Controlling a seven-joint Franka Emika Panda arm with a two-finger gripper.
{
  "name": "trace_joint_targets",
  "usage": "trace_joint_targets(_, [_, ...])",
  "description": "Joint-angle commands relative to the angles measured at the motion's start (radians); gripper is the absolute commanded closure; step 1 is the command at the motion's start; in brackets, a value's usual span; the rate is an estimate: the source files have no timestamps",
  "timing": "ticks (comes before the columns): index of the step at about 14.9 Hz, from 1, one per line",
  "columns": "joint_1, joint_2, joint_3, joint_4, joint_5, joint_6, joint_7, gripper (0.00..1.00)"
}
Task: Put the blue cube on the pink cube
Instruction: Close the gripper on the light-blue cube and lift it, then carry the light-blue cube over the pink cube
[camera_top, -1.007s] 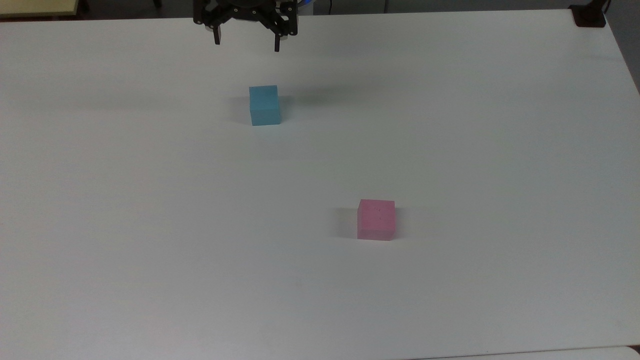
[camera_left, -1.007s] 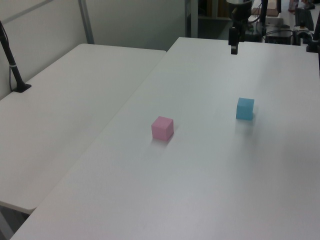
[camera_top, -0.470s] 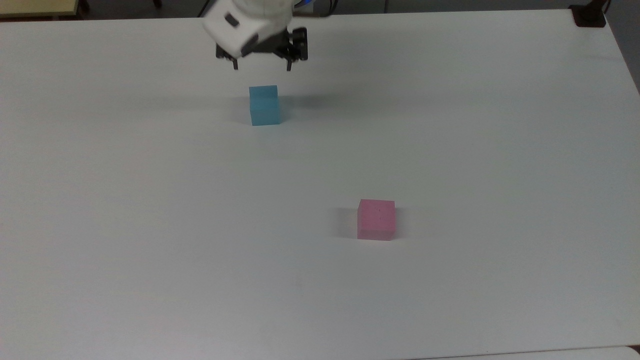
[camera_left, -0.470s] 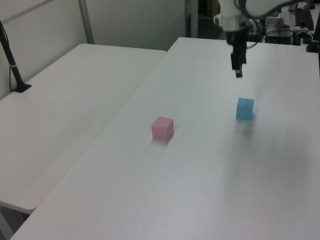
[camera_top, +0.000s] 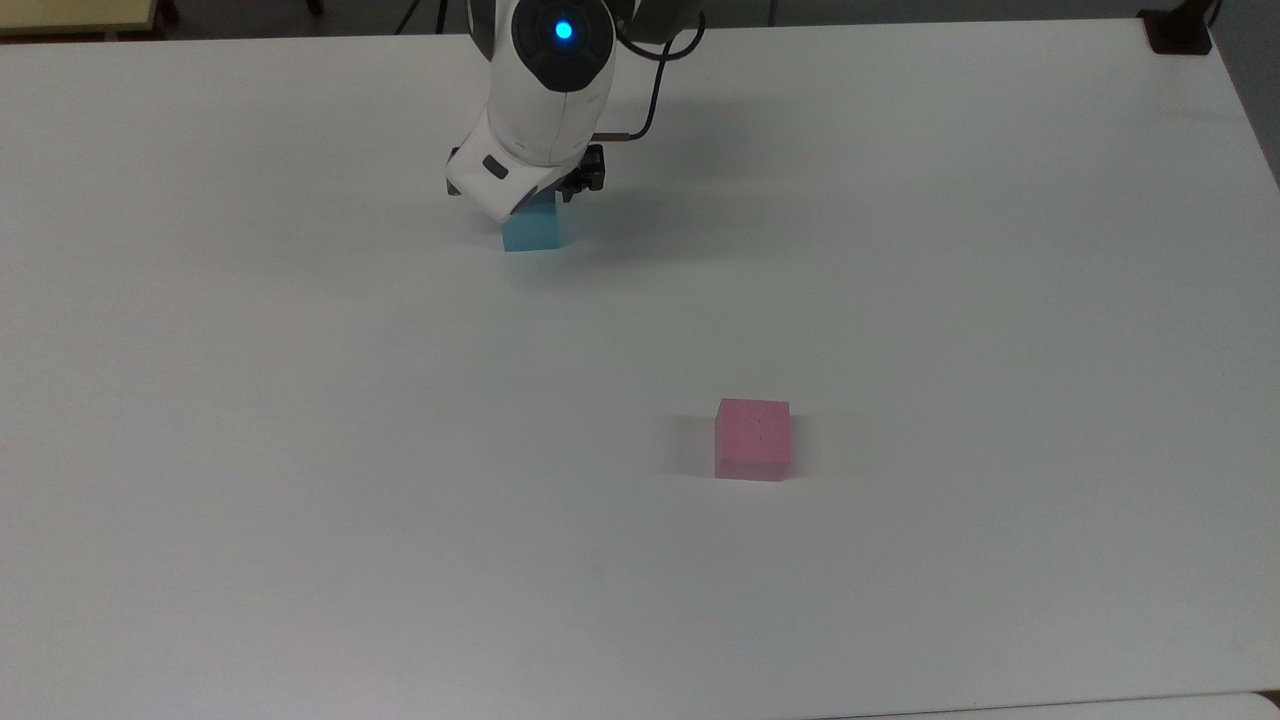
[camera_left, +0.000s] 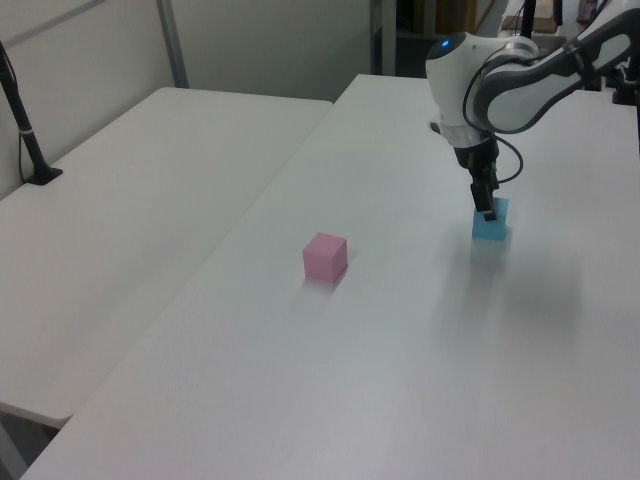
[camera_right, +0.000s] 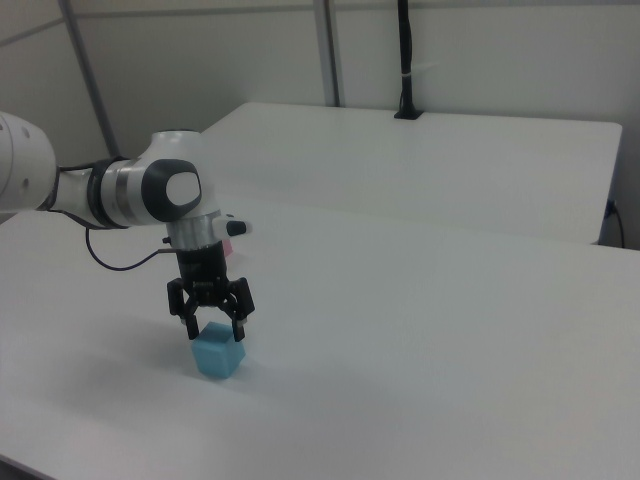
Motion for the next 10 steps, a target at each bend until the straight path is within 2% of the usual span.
trace_joint_targets(1, [-0.002, -0.008, -0.003, -0.020, -0.012, 0.025, -0.021, 0.12])
trace_joint_targets(2, [-0.003, -0.006, -0.003, -0.020, -0.011, 0.026, -0.021, 0.41])
trace_joint_targets(3, [-0.002, 0.006, 0.000, -0.018, -0.005, 0.034, -0.014, 0.62])
trace_joint_targets(4, [0.001, 0.016, 0.000, -0.018, -0.004, 0.052, -0.008, 0.74])
trace_joint_targets(5, [0.004, 0.023, 0.000, -0.017, -0.001, 0.057, -0.008, 0.81])
trace_joint_targets(6, [0.004, 0.023, 0.000, -0.015, -0.001, 0.055, -0.008, 0.84])
trace_joint_targets(8, [0.001, 0.009, 0.000, 0.011, 0.003, 0.042, -0.015, 0.84])
trace_joint_targets(10, [-0.005, -0.017, 0.000, 0.084, 0.018, -0.015, -0.017, 0.83])
